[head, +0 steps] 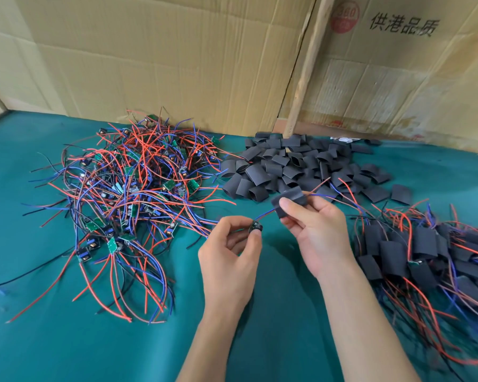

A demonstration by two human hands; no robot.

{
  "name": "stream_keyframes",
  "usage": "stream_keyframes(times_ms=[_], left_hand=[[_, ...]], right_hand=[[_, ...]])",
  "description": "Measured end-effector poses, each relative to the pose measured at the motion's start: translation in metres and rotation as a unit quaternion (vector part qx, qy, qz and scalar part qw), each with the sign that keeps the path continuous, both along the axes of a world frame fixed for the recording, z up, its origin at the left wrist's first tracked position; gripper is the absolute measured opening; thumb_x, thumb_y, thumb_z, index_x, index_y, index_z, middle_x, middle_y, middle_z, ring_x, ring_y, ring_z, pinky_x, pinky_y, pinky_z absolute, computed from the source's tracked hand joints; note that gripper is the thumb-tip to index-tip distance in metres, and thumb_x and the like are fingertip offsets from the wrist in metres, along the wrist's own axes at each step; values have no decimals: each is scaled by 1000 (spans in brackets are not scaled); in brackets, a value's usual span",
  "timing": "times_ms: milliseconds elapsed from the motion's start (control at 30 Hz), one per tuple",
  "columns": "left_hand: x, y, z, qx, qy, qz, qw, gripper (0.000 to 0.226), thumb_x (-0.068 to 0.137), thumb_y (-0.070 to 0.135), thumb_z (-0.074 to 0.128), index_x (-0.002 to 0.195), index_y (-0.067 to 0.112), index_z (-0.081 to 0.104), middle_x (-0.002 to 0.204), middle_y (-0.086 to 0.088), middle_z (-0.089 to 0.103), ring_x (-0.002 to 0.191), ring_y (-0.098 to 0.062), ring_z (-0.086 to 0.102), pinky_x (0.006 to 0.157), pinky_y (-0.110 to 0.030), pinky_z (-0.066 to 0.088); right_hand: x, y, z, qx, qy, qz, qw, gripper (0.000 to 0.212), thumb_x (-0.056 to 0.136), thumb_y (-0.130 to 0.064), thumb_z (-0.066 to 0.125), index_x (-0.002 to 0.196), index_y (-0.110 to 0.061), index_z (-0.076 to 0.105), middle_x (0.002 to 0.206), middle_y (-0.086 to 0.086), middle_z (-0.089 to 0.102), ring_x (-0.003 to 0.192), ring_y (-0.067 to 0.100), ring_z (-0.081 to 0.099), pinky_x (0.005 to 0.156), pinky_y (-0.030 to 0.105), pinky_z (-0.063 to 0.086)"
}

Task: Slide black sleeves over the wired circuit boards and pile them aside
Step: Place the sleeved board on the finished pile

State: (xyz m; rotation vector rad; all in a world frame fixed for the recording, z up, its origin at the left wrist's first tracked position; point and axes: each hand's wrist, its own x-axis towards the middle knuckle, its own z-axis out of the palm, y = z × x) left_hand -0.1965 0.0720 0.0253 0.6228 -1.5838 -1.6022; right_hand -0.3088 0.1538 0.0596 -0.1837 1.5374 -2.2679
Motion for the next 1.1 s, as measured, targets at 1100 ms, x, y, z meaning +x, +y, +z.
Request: stream_keyframes(times_ms=[1100], left_hand=[[-2,-4,1,15,-28,27,999,13,89,20,62,79,25,67,69,1,68,63,-19,64,65,-39,54]], right_hand=[[-27,129,65,469,150,56,869,48,55,-49,89,88,-16,78,81,2,79,71,13,72,57,26,56]])
